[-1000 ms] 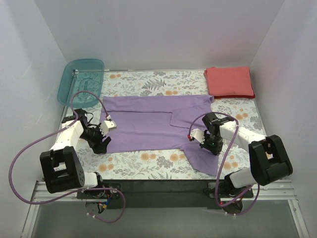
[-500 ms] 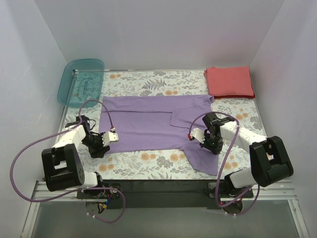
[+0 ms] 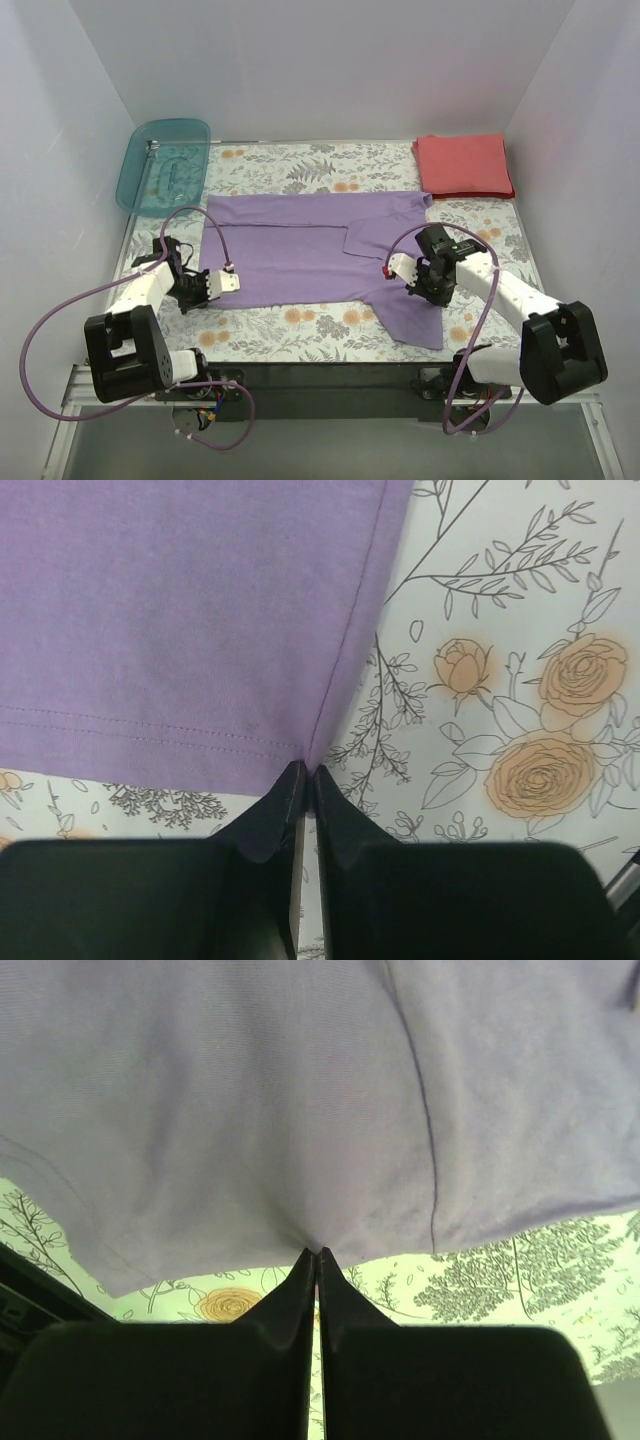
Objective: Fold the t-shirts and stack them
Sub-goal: Fold the tshirt
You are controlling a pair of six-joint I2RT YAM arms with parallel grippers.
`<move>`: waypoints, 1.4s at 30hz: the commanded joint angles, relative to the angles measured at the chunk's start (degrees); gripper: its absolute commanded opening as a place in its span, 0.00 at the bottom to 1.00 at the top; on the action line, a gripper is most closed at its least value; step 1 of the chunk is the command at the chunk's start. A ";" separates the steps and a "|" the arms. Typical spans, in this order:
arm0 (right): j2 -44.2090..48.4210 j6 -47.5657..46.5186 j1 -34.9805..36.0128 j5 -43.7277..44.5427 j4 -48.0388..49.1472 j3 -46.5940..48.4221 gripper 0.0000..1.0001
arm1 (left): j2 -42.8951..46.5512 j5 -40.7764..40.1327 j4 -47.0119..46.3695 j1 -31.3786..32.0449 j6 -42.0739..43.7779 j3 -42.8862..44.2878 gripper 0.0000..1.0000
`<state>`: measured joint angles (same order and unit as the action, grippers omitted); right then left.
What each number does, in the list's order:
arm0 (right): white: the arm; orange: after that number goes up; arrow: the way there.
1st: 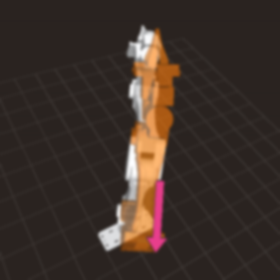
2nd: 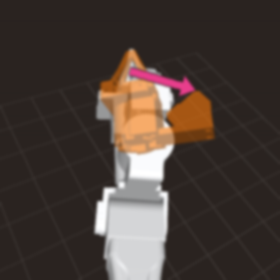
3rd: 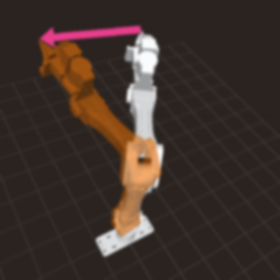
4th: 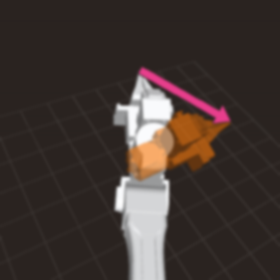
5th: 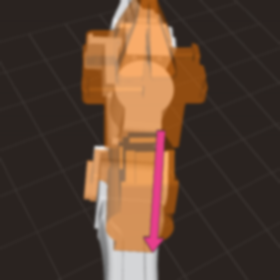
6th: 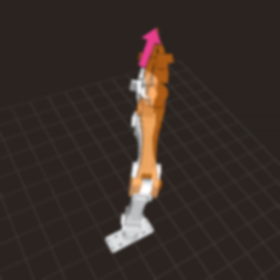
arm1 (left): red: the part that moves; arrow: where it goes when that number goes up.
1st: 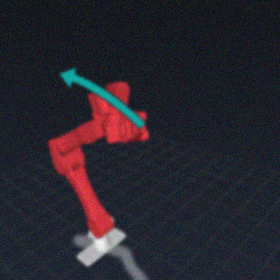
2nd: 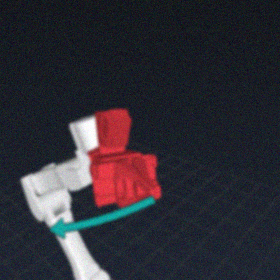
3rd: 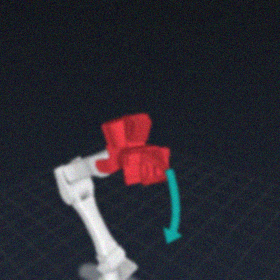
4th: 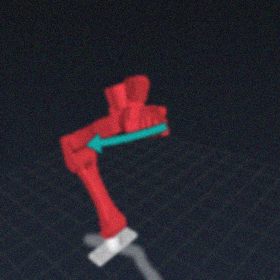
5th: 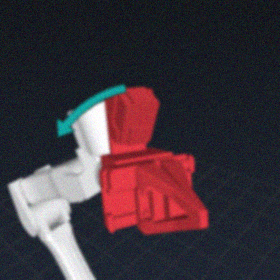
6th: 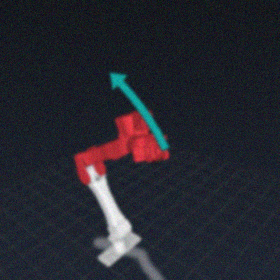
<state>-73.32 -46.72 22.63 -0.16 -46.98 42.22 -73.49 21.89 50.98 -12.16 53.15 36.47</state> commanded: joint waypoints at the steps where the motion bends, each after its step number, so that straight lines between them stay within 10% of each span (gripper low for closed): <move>1: 4.23 -0.30 -0.04 -0.28 -2.85 1.20 0.01 | 0.98 -0.18 6.14 -0.05 0.64 0.62 0.00; 16: 14.52 -2.58 -0.83 -0.37 -11.29 3.31 0.01 | 3.11 1.49 16.78 -3.13 0.57 8.33 0.00; 42: -14.30 -11.02 -10.24 -5.81 -10.41 32.30 0.01 | -22.13 15.02 10.46 -5.77 -18.86 39.90 0.00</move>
<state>-85.34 -53.52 13.82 -4.75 -56.95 69.80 -94.94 34.33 65.08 -17.52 38.13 73.10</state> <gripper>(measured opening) 0.020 0.043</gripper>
